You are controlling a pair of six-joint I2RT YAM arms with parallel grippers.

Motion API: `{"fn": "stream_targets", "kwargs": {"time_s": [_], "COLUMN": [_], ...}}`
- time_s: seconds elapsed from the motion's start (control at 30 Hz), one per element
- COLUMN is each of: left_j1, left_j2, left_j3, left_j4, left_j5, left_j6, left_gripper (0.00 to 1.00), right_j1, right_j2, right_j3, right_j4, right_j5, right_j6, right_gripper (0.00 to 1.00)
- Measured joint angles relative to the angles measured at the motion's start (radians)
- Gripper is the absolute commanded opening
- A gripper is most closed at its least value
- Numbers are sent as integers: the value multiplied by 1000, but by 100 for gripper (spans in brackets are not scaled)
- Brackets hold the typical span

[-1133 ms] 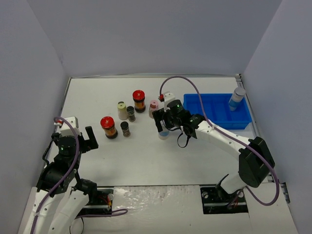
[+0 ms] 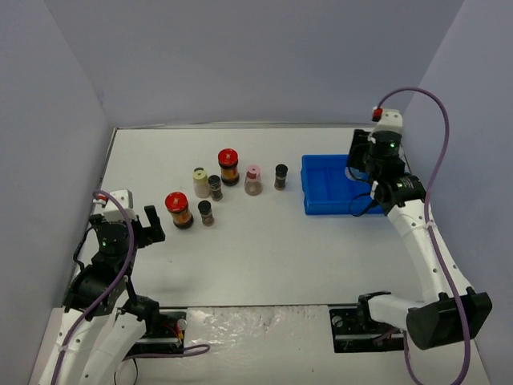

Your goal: Organize the condiment bottles

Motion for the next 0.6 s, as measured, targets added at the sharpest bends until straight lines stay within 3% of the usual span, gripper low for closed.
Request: {"fn": "stream_targets", "kwargs": {"time_s": [0.13,0.6], "left_j1": [0,3], "left_j2": [-1,-32], "left_j3": [0,-2], "left_j4": [0,5], "left_j5": [0,-4], "left_j6": [1,18], "left_gripper": [97,97], "right_j1": [-176,-412], "right_j2": [12,247], "right_j3": [0,13], "right_j4": [-42,35], "right_j5": [29,-28], "right_j6": [-8,-1], "right_gripper": [0,0]}}
